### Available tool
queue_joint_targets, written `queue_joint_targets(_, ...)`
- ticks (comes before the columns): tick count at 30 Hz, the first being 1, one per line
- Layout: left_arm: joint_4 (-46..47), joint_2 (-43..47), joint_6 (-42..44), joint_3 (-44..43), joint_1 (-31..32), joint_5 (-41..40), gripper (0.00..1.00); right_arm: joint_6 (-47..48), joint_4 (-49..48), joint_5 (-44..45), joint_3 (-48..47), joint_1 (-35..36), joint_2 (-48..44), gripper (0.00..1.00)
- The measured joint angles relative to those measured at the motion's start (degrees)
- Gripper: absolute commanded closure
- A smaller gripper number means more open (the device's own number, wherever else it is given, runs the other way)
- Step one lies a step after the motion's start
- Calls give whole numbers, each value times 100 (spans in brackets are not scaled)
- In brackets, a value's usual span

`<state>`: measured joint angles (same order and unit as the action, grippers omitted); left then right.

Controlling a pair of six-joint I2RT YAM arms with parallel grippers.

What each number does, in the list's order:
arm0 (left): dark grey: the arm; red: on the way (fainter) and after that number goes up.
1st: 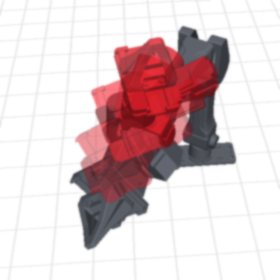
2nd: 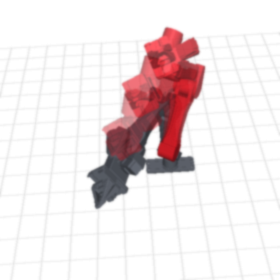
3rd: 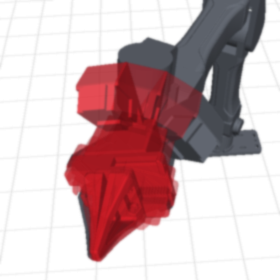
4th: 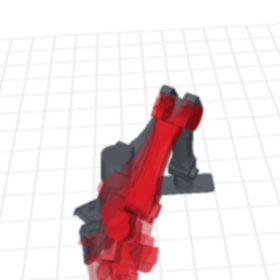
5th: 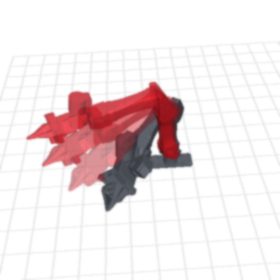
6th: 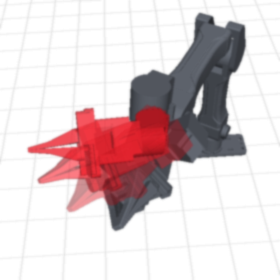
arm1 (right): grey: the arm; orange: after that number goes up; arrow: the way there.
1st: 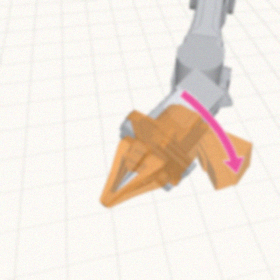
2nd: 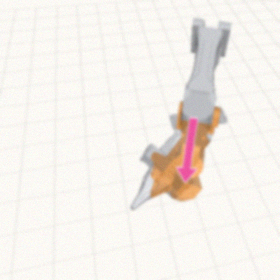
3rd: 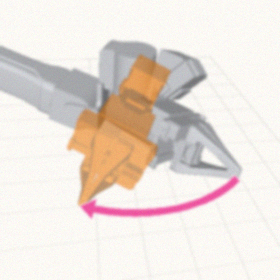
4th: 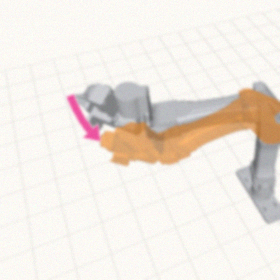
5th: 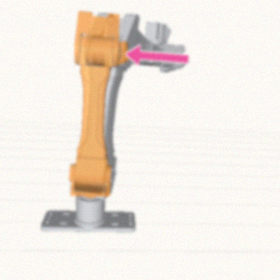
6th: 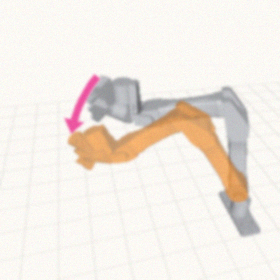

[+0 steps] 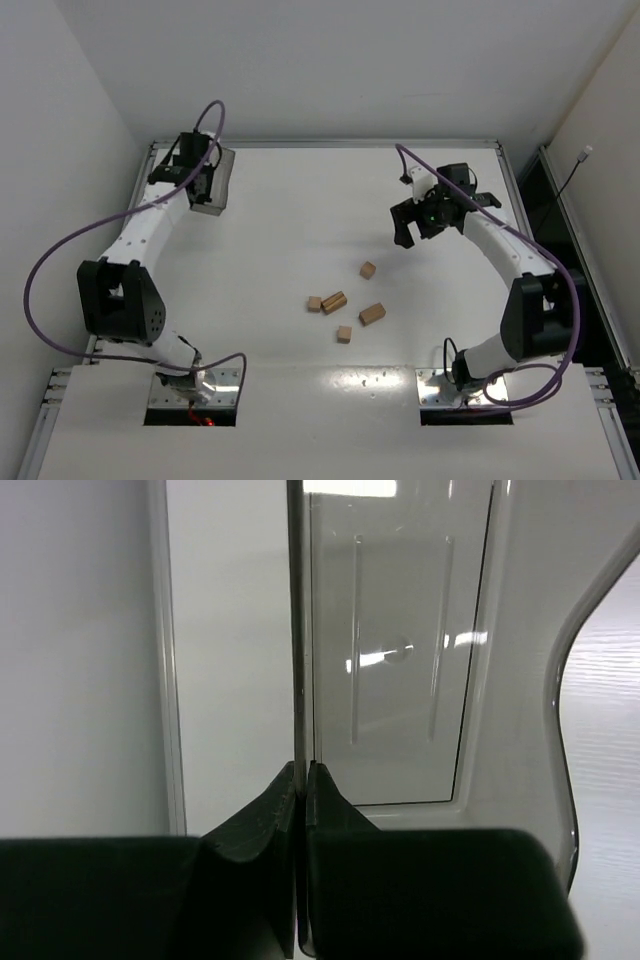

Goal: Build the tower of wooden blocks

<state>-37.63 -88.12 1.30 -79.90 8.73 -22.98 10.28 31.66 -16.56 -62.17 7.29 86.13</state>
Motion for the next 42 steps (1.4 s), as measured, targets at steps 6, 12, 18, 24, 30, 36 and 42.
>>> queue_joint_targets(6,-378,-1764,289,-1659,-1526,1639,100,4,9,-46,-13,37,42,1)
queue_joint_targets(12,-758,-3484,459,-3399,-2647,2780,100,24,13,-68,-15,39,118,1)
queue_joint_targets(18,-1058,-4159,743,-4118,-2597,3064,100,26,9,-155,-22,42,219,1)
queue_joint_targets(24,-1156,-4544,968,-4454,-2463,3198,93,26,11,-219,-31,42,321,1)
queue_joint_targets(30,-1071,-4868,1034,-4498,-2496,3053,95,26,15,-280,-140,42,400,1)
queue_joint_targets(36,-909,-4903,1025,-4500,-2562,3001,100,26,13,-304,-179,42,485,1)
queue_joint_targets(42,-627,-4903,1003,-4411,-2726,2962,65,26,22,-304,-232,42,581,1)
